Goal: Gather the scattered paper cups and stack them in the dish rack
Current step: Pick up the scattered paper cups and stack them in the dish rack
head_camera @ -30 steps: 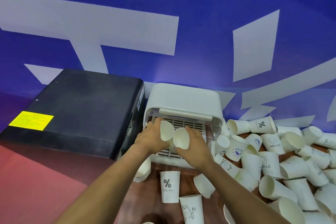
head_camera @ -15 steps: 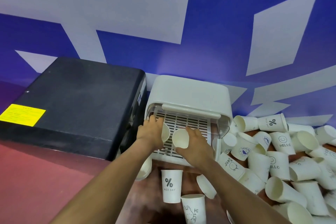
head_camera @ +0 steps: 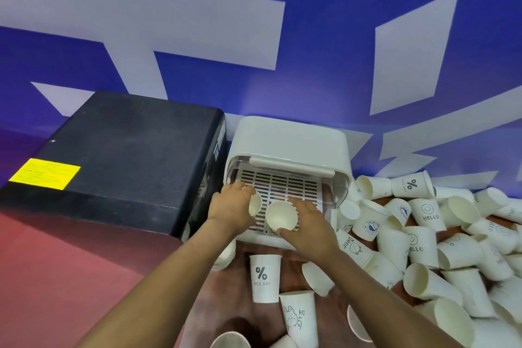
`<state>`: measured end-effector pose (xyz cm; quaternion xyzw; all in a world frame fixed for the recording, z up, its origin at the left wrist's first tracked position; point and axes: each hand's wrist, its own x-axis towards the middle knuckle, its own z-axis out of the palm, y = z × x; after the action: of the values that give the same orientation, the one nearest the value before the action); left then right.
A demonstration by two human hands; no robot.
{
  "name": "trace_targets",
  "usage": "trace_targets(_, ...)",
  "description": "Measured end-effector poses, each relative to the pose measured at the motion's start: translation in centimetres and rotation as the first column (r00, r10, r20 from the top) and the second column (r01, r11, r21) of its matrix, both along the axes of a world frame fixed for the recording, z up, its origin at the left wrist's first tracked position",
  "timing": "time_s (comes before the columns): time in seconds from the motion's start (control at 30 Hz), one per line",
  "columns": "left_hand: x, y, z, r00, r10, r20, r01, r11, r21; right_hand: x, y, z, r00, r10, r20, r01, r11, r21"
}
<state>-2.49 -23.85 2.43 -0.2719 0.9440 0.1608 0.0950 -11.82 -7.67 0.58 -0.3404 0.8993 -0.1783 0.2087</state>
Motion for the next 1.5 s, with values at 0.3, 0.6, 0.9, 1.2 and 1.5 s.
trace_targets(0.3, 6.3, 7.2, 1.6, 0.950, -0.096, -0.296, 0.137, 0.983, 0.122, 3.4, 6.7, 1.2, 0.996, 0.089, -0.014, -0.089, 0.996, -0.001)
trace_targets(0.6, 7.3, 9.2, -2.3, 0.991, -0.129, 0.035, 0.124, 0.985, 0.119, 6.7, 9.6, 0.1, 0.974, 0.226, 0.031, -0.227, 0.952, 0.204)
trace_targets(0.9, 6.9, 9.8, -4.3, 0.993, -0.084, 0.086, 0.079, 0.995, 0.062, 7.3, 10.8, -1.8, 0.957, 0.284, 0.049, -0.288, 0.928, 0.238)
trace_targets(1.2, 5.8, 10.9, -5.6, 0.992, -0.022, 0.126, 0.021, 1.000, 0.006, 7.3, 11.3, -3.0, 0.963, 0.268, 0.016, -0.268, 0.952, 0.152)
trace_targets(1.5, 7.3, 11.0, -2.9, 0.997, -0.071, 0.041, 0.070, 0.997, 0.017, 6.6, 12.3, 0.0, 0.966, 0.232, -0.118, -0.226, 0.972, 0.063)
